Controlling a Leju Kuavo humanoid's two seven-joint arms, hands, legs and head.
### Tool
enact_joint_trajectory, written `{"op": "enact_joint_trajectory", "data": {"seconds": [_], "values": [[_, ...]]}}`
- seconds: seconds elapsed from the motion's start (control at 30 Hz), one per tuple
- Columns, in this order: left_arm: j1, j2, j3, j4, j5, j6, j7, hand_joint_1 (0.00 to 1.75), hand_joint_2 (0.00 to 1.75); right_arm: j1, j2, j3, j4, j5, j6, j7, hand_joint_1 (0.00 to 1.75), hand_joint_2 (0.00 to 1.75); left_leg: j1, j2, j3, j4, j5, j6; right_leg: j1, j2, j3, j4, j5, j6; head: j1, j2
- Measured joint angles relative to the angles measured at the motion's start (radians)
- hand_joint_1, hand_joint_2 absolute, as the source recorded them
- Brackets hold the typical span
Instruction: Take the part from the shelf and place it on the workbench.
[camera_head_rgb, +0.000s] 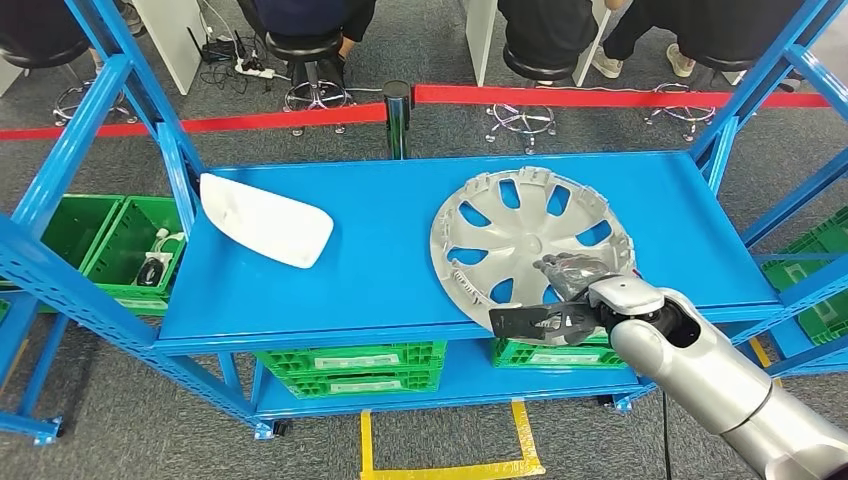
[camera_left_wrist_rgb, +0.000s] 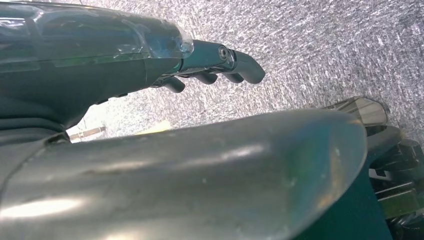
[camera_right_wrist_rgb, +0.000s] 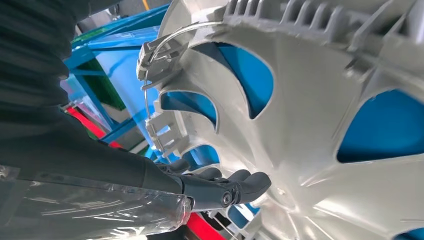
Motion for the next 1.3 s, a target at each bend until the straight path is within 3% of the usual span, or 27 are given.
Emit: {"op": "enact_joint_trajectory", "data": {"seconds": [0.5,0.83,1.3], "values": [[0.000,0.001,0.000,0.000,0.000,0.000,0.003,0.00,0.00,0.011,0.020,-0.045,0.017,-0.003,-0.018,0.000,0.00,1.75,0.000,0.003,0.000,0.000,0.000,0.000,0.000,0.000,0.000,0.000,0.000,0.000,0.000,0.000],[0.000,0.002,0.000,0.000,0.008,-0.004,0.007,0.00,0.00,0.002,0.027,-0.036,0.014,-0.096,-0.040,0.000,0.00,1.75,0.000,0.006,0.000,0.000,0.000,0.000,0.000,0.001,0.000,0.000,0.000,0.000,0.000,0.000],[-0.001,0.004,0.000,0.002,0.028,0.001,0.002,0.00,0.00,-0.027,0.095,-0.020,-0.047,-0.079,0.146,0.000,0.00,1.75,0.000,0.013,0.002,0.000,0.000,0.000,0.000,0.006,0.000,0.000,0.001,0.000,-0.001,0.000]]}}
